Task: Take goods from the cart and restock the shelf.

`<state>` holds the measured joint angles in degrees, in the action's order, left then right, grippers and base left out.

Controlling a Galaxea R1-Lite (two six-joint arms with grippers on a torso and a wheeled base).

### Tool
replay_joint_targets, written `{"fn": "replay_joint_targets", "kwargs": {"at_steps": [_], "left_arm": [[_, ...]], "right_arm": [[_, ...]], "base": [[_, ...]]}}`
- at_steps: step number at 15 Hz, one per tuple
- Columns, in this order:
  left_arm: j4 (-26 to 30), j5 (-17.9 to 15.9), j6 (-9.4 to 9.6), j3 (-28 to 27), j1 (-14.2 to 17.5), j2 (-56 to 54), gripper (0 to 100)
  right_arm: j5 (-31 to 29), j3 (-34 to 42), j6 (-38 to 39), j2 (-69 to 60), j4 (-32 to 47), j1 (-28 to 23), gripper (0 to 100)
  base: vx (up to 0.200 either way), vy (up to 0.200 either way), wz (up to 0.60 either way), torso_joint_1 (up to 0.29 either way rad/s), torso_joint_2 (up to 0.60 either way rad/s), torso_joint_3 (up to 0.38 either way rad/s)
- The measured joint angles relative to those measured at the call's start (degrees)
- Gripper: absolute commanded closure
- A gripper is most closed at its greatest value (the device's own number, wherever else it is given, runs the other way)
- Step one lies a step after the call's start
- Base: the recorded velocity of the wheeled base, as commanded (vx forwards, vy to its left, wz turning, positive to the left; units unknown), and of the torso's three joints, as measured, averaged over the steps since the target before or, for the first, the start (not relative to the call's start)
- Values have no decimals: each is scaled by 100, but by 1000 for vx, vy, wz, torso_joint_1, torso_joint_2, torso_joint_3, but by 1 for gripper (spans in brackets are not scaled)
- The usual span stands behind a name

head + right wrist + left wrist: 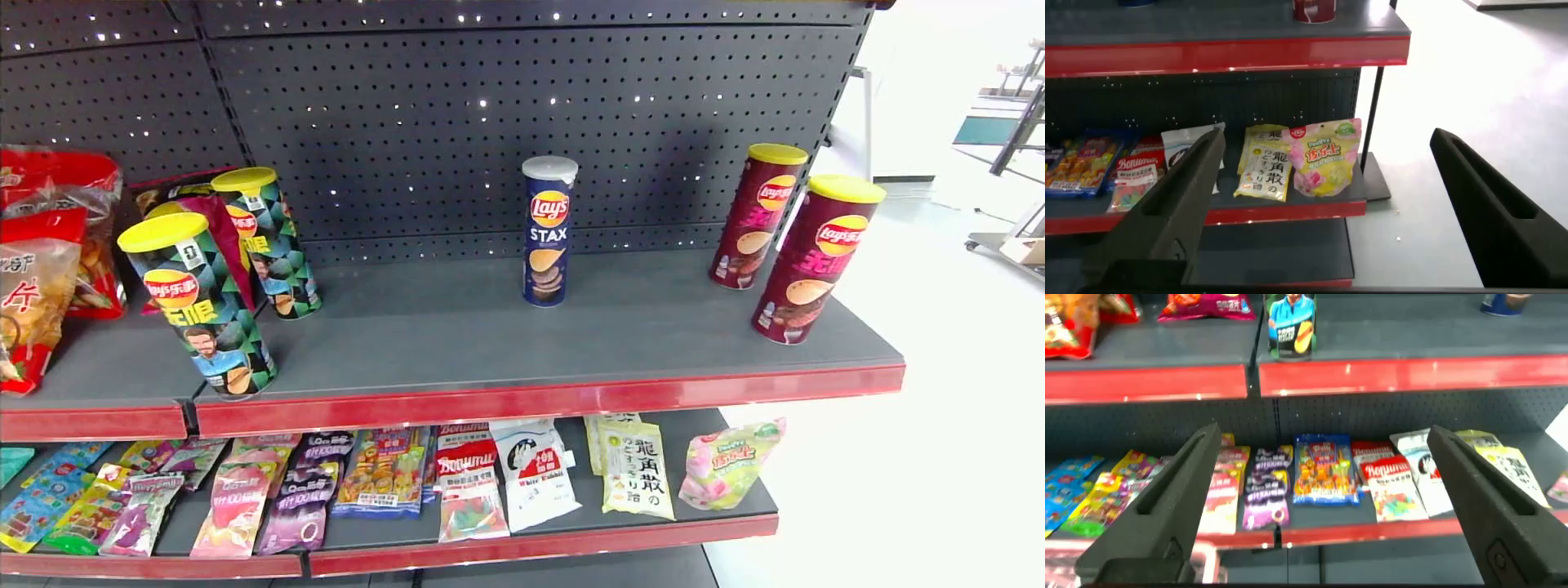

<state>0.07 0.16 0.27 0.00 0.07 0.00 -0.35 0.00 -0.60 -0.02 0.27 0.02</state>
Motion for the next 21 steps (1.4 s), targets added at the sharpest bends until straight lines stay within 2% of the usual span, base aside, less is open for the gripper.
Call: {"fn": "replay_joint_targets", "kwargs": {"at_steps": [1,19,21], "left_arm": [[0,-2,0,0,0,0,0],[0,0,0,0,0,0,0],[0,-2,0,0,0,0,0]], "right_arm": [[0,0,2,0,0,2,0],[0,-2,6,0,6,2,0],[0,0,20,0,5,5,0]], "base": [[0,0,0,0,0,0],[0,0,600,4,2,1],[0,0,0,0,0,0]]}}
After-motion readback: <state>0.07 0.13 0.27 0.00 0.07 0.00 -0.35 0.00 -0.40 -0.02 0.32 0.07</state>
